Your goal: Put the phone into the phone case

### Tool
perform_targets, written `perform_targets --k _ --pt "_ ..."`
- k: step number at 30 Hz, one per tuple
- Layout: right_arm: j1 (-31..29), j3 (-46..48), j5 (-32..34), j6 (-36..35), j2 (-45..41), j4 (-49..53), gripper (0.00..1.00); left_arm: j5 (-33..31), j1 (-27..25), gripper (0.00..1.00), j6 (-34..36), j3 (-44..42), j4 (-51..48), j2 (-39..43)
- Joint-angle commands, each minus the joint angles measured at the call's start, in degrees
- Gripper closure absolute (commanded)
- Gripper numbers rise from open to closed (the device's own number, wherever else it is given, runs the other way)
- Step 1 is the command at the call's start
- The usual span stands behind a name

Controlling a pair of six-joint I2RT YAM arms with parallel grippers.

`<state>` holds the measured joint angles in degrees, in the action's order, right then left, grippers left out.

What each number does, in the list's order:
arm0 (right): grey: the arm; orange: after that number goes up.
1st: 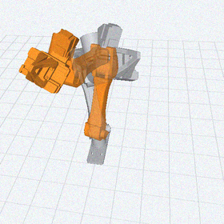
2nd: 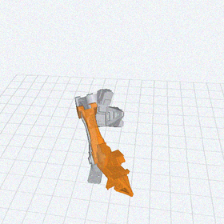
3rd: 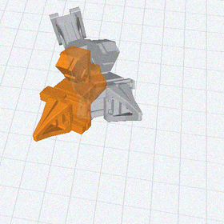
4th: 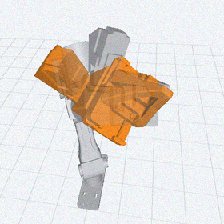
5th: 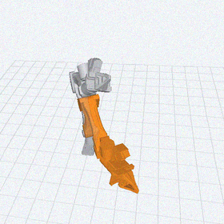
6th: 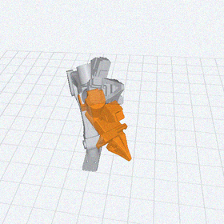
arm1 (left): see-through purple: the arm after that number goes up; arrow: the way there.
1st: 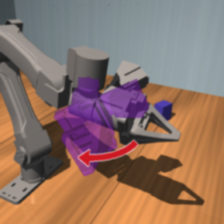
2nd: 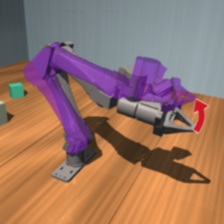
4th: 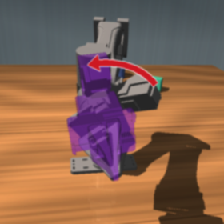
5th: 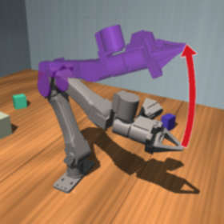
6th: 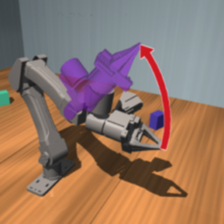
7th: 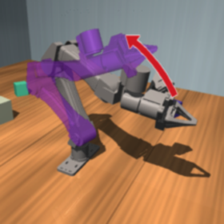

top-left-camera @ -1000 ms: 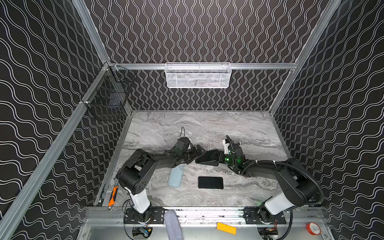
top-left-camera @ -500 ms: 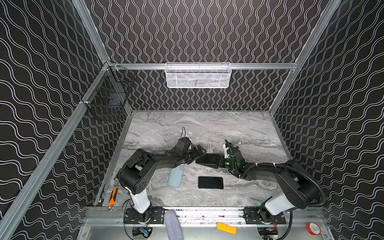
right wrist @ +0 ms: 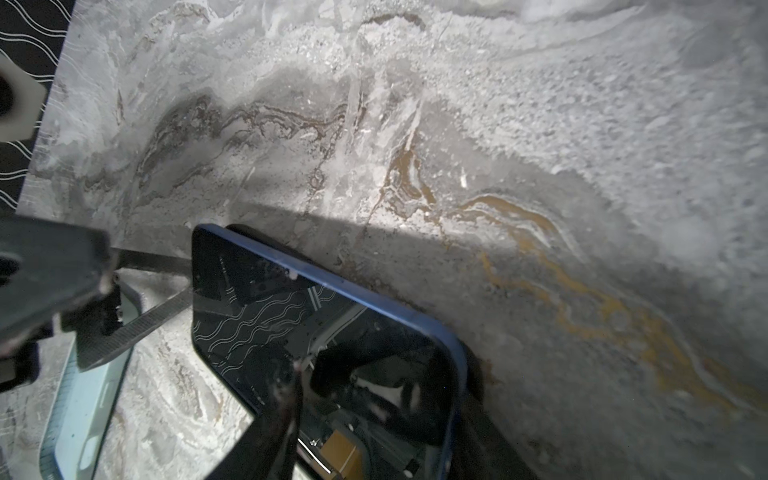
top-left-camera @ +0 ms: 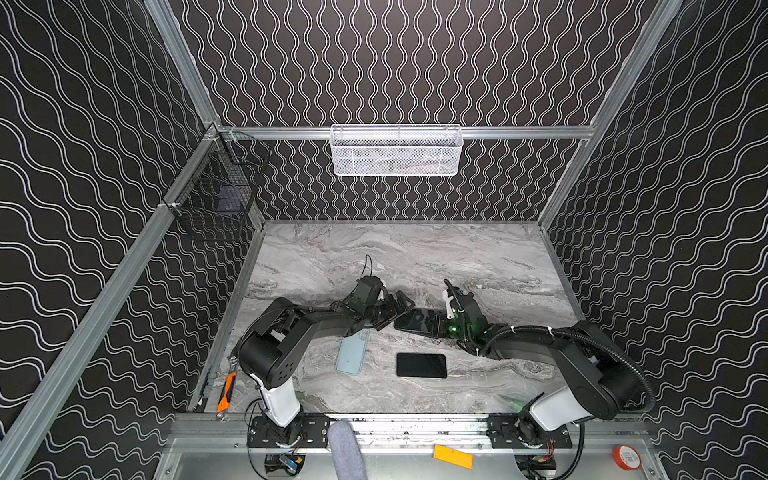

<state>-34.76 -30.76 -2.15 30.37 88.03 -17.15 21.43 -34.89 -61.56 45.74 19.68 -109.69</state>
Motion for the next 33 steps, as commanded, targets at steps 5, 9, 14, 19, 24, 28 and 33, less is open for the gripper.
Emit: perform_targets --k 5,9,14,19,24,28,33 --pt "0.0 0.0 3.7 -1.3 -2.6 5.1 0.36 0.5 -0.1 0.02 -0.7 -0.2 1.8 0.5" --pt "0.0 -0.2 5.1 -2.0 -4.4 6.4 0.34 -0.2 -0.1 0.02 -0.8 -0.3 1.4 1.2" --pt "0.0 -1.0 6.0 -2.8 -5.3 7.5 0.33 -0.9 -0.1 0.02 -1.0 -0.3 0.4 1.7" --pt "0.0 -1.1 6.3 -2.5 -6.2 7.5 0.34 -1.7 -0.1 0.07 0.1 0.1 -2.3 1.6" --pt "0.1 -0.7 6.6 -2.3 -7.9 7.6 0.34 -2.4 -0.1 0.16 1.8 0.7 -4.3 1.1" --pt "0.1 -1.0 6.8 -2.5 -8.0 8.2 0.34 -2.3 -0.1 0.23 2.5 1.7 -4.9 0.3" --pt "0.3 -1.1 7.6 -2.6 -8.5 8.9 0.34 -2.4 -0.1 0.31 3.3 2.5 -5.6 -0.6"
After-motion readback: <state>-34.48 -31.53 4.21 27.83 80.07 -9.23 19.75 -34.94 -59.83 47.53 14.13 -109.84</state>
